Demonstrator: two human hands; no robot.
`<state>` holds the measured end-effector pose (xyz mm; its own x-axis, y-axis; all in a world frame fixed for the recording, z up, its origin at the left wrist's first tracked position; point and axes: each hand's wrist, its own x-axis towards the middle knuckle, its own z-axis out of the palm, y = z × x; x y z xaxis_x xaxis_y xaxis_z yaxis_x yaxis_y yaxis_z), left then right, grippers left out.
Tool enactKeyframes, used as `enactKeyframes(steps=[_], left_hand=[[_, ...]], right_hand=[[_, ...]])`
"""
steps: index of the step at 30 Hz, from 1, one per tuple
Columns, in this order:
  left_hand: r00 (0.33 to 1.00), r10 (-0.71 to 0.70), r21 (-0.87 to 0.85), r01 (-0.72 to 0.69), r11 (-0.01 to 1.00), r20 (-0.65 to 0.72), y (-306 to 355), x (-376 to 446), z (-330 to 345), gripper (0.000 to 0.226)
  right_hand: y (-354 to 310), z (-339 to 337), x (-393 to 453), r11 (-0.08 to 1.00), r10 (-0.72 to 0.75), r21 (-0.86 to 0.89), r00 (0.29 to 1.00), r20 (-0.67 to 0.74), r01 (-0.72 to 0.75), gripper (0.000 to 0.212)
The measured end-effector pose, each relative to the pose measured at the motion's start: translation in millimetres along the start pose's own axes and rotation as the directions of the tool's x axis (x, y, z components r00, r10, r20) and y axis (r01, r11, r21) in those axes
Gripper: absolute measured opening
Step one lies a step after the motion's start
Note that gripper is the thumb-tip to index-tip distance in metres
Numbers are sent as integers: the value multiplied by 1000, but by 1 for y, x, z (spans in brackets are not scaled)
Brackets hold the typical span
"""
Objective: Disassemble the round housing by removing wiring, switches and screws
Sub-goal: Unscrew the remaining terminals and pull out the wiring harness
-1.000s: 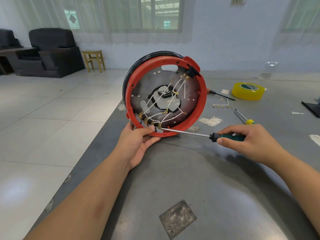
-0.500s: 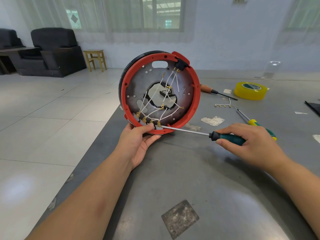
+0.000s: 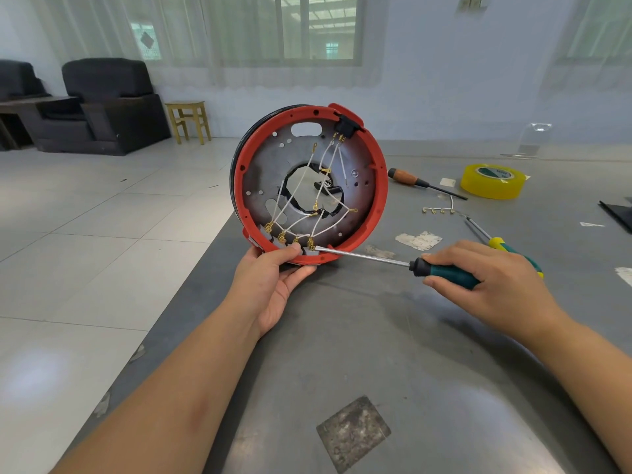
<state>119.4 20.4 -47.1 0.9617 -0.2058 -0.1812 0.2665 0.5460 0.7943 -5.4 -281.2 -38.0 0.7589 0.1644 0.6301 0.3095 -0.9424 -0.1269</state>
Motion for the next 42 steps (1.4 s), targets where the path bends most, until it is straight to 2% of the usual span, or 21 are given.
enactKeyframes(steps=[6,14,27,33,38,42], left_hand=[[1000,-5,2,5,1000,-10,0,-1,2,33],[1000,-5,10,5,1000,-15,0,-2,2,38],[1000,-8,-18,8,1000,-4,1,-3,3,32],[1000,-8,-12,8,1000,1,1,-2,1,39],[999,42,-16,-41,999,24,1,-2,0,53],[999,29,-53,-27,998,37,1,-3,-1,51]], right_hand=[[1,1,-1,999,-10,-34,1000,-25,9,32],[-2,2,-1,997,67,44,997,33,-68,32],[-3,5,0,997,20,-72,998,-55,-24,33],[-7,2,-1,998,70,9,997,-11,-70,34],[-7,-1,-1,988,109,102,993,34,-112,24],[-8,-4,-2,976,129,170,991,40,-134,20]])
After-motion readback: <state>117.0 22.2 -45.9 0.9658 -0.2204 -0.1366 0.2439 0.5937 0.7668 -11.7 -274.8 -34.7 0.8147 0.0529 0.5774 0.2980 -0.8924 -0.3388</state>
